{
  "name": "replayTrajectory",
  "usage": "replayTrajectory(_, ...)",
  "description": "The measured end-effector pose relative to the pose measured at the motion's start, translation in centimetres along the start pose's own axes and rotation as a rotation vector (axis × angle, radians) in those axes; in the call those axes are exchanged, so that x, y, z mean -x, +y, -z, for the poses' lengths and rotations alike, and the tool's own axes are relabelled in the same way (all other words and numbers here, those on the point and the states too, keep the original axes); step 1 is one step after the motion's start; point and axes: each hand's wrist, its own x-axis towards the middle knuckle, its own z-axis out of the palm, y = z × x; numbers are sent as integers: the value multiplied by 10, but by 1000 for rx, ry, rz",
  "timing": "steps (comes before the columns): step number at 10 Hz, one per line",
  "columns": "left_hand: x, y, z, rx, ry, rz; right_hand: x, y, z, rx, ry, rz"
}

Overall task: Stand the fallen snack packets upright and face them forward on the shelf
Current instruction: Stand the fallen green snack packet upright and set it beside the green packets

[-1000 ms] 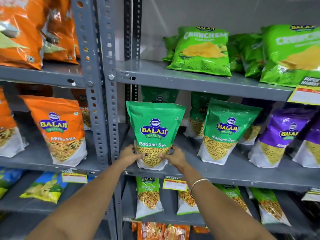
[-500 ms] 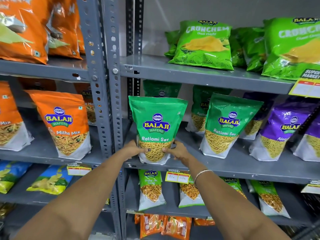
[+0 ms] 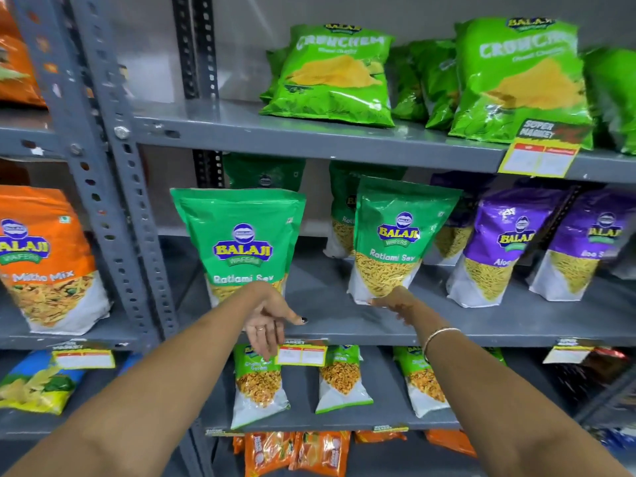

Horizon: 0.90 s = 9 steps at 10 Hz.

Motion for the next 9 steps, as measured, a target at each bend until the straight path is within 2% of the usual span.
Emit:
replayTrajectory(1, -19, 65, -25, 42, 48, -36, -39, 36, 42, -218, 89, -40)
replayTrajectory(2, -33, 108, -39, 221, 273, -206, -57, 49, 61, -361, 101, 28)
replayTrajectory(3, -46, 146, -47, 388, 761, -474, -78, 54, 69, -544, -6, 186)
replayTrajectory(4, -55, 157, -46, 535, 812, -602, -79, 51, 69, -575, -177, 304)
replayTrajectory(5, -69, 160, -45, 622, 811, -637, -89, 51, 63, -612, -211, 382)
replayTrajectory(7, -68, 148, -53, 503, 849, -603, -74, 57, 63, -582, -239, 401)
replayTrajectory(9, -46, 125, -82, 441, 898, -586, -23, 63, 65, -539, -220, 390)
